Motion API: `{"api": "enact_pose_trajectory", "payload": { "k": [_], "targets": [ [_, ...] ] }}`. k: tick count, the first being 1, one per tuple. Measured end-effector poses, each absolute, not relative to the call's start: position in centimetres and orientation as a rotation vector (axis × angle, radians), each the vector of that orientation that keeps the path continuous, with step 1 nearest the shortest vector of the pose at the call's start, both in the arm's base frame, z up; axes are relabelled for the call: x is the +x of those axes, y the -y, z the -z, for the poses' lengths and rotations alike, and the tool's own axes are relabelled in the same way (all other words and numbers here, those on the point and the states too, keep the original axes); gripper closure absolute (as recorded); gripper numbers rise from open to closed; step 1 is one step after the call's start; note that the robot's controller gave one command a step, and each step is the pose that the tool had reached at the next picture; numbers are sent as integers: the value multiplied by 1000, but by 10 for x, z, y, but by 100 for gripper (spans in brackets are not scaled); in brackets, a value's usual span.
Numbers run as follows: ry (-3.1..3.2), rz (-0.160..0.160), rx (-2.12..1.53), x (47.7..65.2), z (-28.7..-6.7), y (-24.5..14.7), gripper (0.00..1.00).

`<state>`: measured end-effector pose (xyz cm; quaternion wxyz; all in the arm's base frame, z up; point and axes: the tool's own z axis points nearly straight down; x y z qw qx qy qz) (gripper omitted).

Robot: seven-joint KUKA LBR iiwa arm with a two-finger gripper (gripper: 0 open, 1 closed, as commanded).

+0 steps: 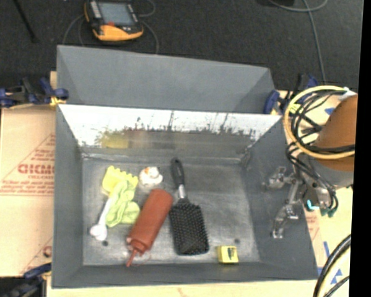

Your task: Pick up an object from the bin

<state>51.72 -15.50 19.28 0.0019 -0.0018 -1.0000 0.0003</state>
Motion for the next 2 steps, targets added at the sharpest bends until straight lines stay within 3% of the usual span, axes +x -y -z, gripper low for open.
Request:
{"api": "enact_pose_trajectory", "payload": {
  "k": [1, 2],
  "targets": [
    [3145, -4, 0, 519, -197, 154, 0],
    [3117, -6, 444, 505, -73, 143, 100]
  ]
}}
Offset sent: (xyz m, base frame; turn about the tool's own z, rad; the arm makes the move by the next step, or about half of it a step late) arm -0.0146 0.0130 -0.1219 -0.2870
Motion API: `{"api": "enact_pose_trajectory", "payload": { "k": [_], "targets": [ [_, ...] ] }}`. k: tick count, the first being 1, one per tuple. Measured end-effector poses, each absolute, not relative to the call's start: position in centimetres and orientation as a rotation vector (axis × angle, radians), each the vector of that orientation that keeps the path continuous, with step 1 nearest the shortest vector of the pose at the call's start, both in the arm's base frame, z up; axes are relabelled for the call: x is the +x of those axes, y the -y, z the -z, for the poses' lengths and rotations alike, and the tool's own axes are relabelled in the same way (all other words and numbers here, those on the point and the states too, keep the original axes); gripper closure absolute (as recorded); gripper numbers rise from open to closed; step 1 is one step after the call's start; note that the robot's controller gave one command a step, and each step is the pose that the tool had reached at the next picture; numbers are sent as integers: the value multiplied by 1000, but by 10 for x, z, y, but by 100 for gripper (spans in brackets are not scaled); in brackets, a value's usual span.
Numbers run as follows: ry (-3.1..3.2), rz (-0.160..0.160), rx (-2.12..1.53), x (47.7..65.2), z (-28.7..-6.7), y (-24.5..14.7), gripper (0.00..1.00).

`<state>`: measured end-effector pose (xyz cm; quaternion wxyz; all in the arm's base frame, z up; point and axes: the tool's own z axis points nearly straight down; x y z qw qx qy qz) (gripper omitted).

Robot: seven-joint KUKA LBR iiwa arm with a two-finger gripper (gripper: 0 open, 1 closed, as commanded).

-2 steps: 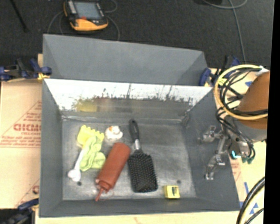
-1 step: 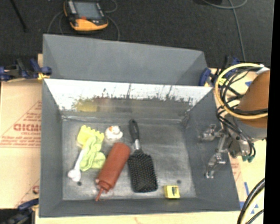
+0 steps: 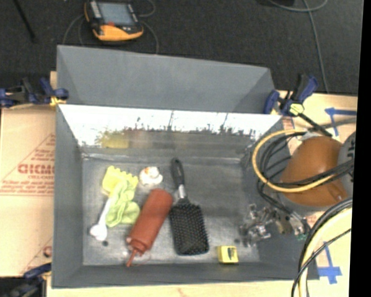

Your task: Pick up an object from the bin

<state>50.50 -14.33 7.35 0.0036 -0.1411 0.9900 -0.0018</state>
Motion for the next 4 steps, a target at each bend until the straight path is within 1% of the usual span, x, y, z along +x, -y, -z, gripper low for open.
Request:
{"api": "enact_pose_trajectory", "payload": {
  "k": [1, 2, 3, 4],
  "targets": [
    [-3103, 6, -443, 505, -73, 143, 100],
    [-3108, 4, -433, 506, -84, 145, 100],
    [-3106, 5, -434, 503, -94, 150, 0],
    [-3106, 5, -436, 503, -94, 150, 0]
  ]
}}
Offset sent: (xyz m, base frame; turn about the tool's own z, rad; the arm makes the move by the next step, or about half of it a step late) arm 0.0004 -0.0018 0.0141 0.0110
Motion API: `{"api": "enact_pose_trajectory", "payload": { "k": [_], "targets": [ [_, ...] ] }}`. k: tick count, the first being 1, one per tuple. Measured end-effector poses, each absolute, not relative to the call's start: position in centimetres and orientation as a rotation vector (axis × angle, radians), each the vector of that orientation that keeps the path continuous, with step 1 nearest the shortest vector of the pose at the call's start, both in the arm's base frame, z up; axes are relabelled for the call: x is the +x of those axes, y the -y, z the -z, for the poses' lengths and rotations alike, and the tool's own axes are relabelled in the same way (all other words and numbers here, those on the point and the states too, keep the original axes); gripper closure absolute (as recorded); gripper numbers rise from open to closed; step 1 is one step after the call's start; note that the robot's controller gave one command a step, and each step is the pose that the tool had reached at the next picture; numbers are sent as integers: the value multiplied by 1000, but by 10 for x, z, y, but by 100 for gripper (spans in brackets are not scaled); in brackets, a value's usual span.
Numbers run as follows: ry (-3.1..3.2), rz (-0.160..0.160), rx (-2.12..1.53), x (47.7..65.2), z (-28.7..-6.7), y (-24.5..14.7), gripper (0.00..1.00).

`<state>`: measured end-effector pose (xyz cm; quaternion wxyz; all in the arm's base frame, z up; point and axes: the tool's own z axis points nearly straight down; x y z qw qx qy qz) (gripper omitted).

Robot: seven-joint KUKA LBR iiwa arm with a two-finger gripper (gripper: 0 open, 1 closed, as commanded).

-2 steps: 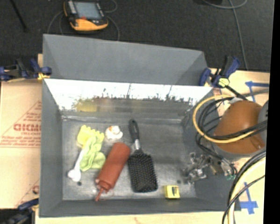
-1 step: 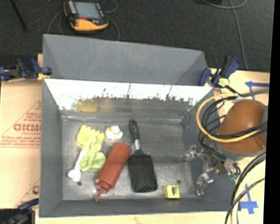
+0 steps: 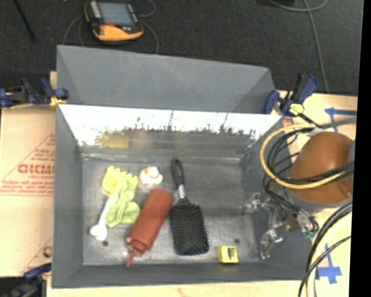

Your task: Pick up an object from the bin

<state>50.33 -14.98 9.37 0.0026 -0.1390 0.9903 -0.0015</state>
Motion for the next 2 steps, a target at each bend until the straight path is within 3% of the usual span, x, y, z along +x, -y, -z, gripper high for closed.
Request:
{"api": "enact_pose_trajectory", "payload": {
  "k": [1, 2],
  "targets": [
    [-3057, 4, -708, 502, -73, -2, 100],
    [-3060, 3, -713, 500, -71, -1, 0]
  ]
}}
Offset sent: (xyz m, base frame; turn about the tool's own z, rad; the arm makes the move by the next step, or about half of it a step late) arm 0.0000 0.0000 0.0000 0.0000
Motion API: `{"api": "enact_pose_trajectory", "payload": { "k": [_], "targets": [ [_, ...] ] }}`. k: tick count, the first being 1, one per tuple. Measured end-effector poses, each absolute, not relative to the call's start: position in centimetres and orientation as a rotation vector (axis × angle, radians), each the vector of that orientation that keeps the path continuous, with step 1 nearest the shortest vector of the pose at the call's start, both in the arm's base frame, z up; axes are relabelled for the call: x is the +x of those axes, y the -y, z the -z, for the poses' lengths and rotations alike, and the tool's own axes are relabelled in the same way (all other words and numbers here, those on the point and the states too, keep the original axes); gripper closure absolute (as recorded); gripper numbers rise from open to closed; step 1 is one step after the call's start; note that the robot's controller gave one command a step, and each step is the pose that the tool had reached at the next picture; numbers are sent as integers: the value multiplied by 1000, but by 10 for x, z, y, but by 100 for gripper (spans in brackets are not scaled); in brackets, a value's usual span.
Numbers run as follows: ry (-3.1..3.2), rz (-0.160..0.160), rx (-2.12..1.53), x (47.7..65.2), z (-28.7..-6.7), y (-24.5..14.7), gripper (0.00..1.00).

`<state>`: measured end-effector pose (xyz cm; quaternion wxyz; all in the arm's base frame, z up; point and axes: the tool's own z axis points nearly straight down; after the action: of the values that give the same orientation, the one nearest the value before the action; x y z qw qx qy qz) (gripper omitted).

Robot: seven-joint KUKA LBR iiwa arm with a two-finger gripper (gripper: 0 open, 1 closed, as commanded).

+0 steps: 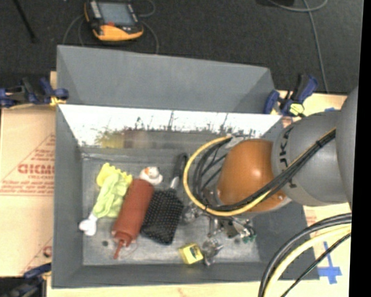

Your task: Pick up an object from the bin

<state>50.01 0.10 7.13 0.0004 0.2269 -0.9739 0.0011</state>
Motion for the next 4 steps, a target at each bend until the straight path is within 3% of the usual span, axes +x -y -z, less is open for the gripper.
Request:
{"api": "enact_pose_trajectory", "payload": {
  "k": [1, 2, 3, 4],
  "targets": [
    [3063, -3, 718, 501, -72, -2, 100],
    [3059, -3, 720, 500, -71, -2, 0],
    [3059, -3, 721, 500, -71, -2, 0],
    [2832, -7, 1378, 484, -75, -128, 100]
  ]
}}
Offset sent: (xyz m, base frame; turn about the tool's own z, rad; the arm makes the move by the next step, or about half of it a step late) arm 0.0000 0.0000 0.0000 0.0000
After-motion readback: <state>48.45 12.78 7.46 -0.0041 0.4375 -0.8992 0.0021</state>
